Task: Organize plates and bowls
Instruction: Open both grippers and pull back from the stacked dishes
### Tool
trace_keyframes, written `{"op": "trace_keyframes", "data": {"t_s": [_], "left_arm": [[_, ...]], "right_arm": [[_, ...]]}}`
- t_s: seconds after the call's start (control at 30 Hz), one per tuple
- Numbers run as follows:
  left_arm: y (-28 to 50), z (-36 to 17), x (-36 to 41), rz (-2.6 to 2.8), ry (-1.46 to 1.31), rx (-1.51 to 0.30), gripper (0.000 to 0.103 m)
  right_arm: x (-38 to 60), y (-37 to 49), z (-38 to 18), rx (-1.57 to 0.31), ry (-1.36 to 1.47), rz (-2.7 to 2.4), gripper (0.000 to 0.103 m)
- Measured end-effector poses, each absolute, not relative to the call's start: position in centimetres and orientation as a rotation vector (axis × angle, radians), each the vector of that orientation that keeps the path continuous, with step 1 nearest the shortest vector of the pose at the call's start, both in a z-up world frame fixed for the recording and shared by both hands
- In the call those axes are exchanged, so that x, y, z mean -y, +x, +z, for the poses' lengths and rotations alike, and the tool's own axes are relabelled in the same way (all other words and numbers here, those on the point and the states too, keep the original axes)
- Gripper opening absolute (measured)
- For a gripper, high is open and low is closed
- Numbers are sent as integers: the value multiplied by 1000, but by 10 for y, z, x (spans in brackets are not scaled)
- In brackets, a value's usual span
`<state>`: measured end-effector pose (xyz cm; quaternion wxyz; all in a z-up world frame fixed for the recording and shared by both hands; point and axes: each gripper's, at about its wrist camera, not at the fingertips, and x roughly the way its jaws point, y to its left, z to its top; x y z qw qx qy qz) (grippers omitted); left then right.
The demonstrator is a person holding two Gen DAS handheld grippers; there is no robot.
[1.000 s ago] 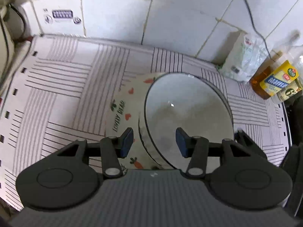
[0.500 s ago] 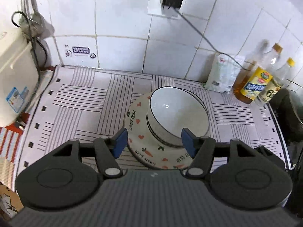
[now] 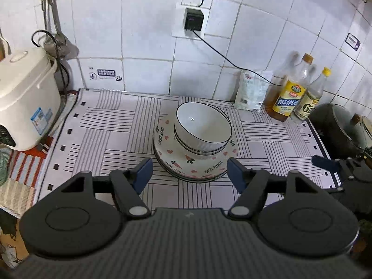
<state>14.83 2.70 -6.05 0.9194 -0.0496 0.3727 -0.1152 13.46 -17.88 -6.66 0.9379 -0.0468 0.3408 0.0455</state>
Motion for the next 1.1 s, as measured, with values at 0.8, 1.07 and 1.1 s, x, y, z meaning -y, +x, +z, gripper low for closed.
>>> {"op": "trace_keyframes", "data": {"t_s": [0.8, 1.07, 1.1], "left_arm": [[71, -18, -47, -215, -35, -711, 94], [48, -14, -37, -165, 29, -704, 94], [46, -14, -35, -161, 33, -703, 94]], "right_arm": [[195, 51, 0, -685, 11, 9, 101], [196, 31, 9, -671, 5, 21, 101], [197, 29, 10, -668, 4, 23, 101]]}}
